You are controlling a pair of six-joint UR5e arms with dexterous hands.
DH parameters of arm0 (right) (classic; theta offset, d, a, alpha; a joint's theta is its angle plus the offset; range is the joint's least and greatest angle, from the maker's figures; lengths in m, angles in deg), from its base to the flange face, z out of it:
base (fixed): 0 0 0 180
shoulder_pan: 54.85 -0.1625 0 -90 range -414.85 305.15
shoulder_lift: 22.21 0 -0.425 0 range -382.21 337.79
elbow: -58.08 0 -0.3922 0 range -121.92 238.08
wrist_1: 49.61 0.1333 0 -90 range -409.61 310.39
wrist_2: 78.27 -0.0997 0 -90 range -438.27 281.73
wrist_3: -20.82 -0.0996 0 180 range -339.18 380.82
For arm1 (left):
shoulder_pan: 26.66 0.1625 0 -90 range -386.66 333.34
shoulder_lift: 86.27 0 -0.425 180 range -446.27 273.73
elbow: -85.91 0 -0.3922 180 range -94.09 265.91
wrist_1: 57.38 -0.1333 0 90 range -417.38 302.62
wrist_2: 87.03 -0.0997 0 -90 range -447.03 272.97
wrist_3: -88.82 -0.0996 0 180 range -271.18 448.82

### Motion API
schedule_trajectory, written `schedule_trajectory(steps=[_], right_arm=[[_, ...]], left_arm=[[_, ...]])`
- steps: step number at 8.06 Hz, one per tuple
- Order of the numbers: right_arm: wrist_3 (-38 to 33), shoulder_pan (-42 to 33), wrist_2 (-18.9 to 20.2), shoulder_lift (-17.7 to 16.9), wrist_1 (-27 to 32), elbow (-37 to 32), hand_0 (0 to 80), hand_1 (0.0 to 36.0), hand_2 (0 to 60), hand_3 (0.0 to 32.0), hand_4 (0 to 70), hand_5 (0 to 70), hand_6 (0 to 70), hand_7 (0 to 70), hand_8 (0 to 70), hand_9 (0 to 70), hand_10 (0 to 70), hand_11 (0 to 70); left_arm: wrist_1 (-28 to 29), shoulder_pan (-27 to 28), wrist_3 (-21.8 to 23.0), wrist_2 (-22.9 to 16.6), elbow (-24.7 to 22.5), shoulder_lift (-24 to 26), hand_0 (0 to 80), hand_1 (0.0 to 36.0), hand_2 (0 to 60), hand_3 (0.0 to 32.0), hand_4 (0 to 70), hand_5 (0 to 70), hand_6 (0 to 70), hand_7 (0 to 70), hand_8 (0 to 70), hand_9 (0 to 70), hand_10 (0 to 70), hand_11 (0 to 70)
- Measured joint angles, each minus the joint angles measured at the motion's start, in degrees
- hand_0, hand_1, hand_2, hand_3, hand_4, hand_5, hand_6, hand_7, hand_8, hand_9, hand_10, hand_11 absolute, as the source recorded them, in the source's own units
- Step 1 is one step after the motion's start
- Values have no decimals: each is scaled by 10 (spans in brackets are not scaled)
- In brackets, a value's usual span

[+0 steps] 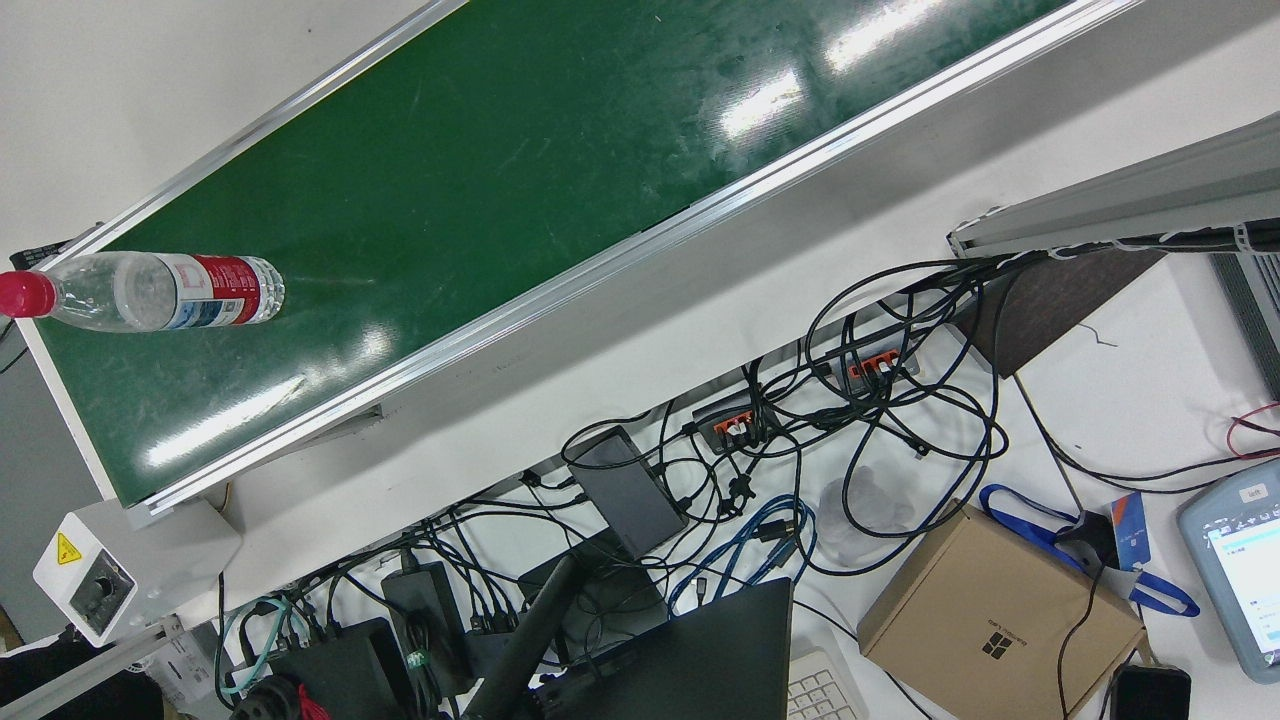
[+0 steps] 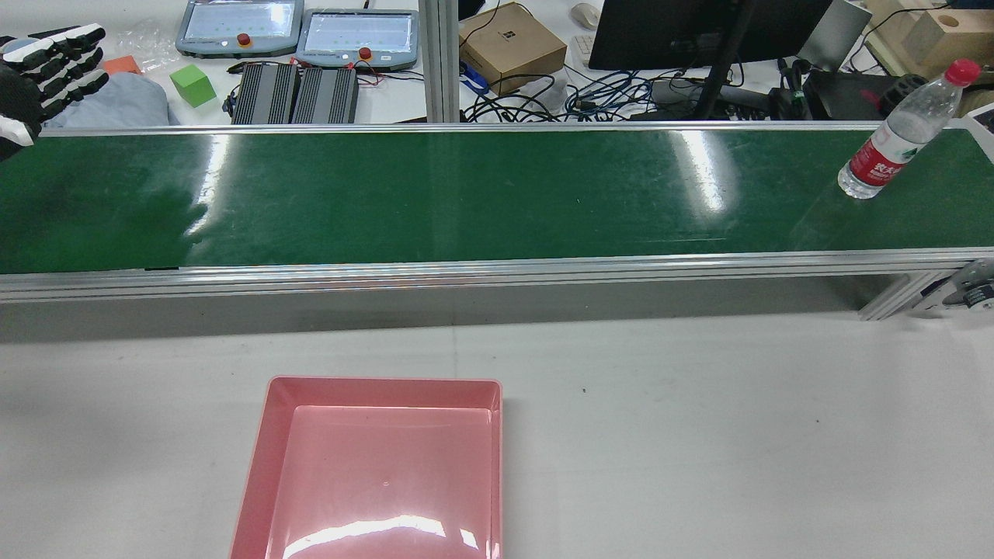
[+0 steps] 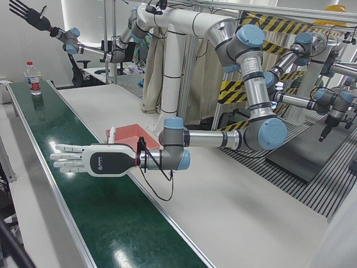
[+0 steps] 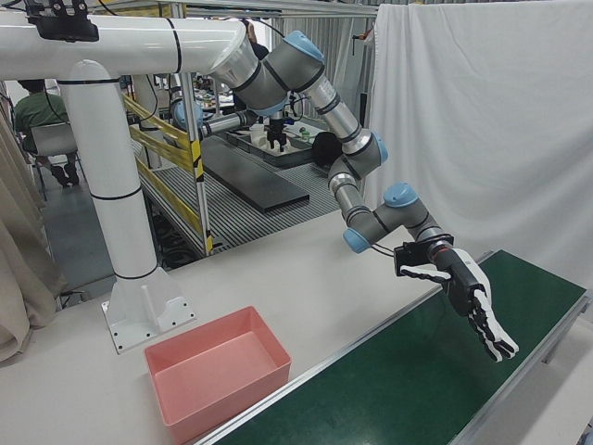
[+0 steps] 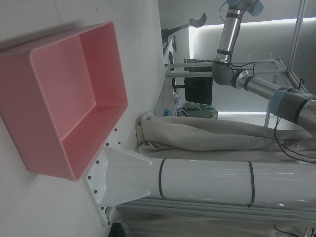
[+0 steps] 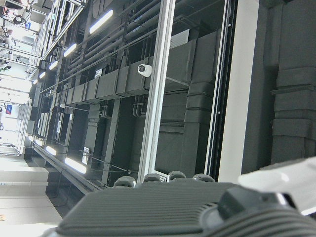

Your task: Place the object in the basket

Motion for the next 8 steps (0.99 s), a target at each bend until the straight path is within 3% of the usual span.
schedule_trajectory(steps=[8], right_arm=[[0, 0, 0, 0, 0, 0, 0, 0, 0, 0, 0, 0, 0, 0, 0, 0, 0, 0]], left_arm=[[0, -5, 1, 0, -4, -1, 483, 36, 0, 0, 99, 72, 4, 0, 3, 0, 28, 49]])
